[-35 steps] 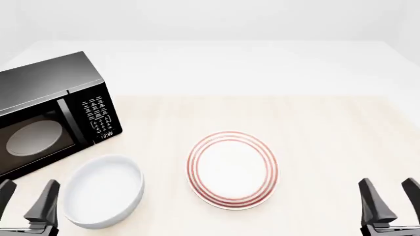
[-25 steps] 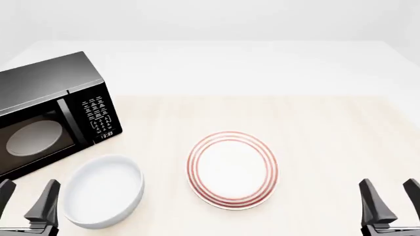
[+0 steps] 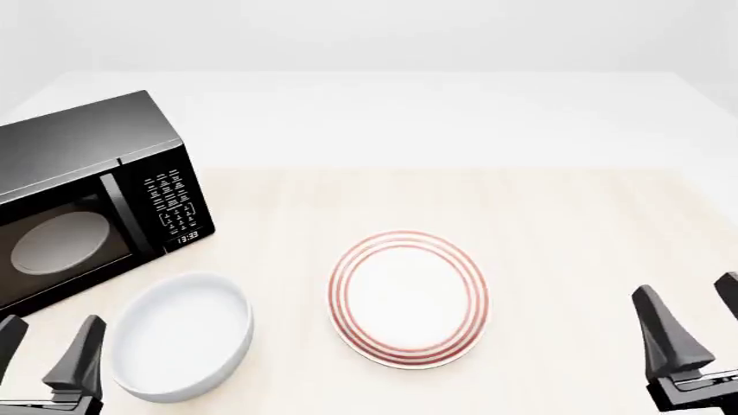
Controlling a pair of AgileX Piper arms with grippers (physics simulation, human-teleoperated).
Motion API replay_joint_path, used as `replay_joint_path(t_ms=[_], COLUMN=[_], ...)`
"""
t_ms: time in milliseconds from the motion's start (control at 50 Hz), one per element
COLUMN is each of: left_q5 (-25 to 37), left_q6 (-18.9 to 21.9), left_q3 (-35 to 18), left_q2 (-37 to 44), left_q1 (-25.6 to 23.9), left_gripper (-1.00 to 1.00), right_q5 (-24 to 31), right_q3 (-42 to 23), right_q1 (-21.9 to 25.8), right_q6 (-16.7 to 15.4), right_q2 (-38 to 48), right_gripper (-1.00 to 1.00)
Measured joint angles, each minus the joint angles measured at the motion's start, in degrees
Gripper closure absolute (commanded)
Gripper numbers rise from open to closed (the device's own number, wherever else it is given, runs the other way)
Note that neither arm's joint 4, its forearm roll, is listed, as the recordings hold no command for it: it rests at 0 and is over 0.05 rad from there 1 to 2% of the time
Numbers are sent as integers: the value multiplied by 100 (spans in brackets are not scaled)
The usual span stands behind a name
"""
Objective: Put the white bowl to the right of the plate.
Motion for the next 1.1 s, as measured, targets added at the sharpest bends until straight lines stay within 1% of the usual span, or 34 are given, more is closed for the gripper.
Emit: replay_joint_path(t_ms=[160, 300, 420, 540, 840, 1100], left_q5=[0, 0, 0, 0, 0, 0], left_q6=[0, 0, 0, 0, 0, 0], left_q3=[0, 0, 0, 0, 0, 0], left_q2=[0, 1, 1, 1, 1, 1], left_q1=[0, 0, 0, 0, 0, 0], left_gripper=[-100, -100, -100, -100, -100, -100], right_q5=[-464, -837, -1031, -1144, -1070, -728], right_q3=[-423, -857, -1254, -1648, -2698, -3723], right_q1=[405, 698, 981, 1154, 1643, 2124], right_q6=[-169, -253, -347, -451, -498, -529], right_q2=[946, 1886, 2598, 3328, 4747, 5912], right_gripper=[-100, -100, -100, -100, -100, -100])
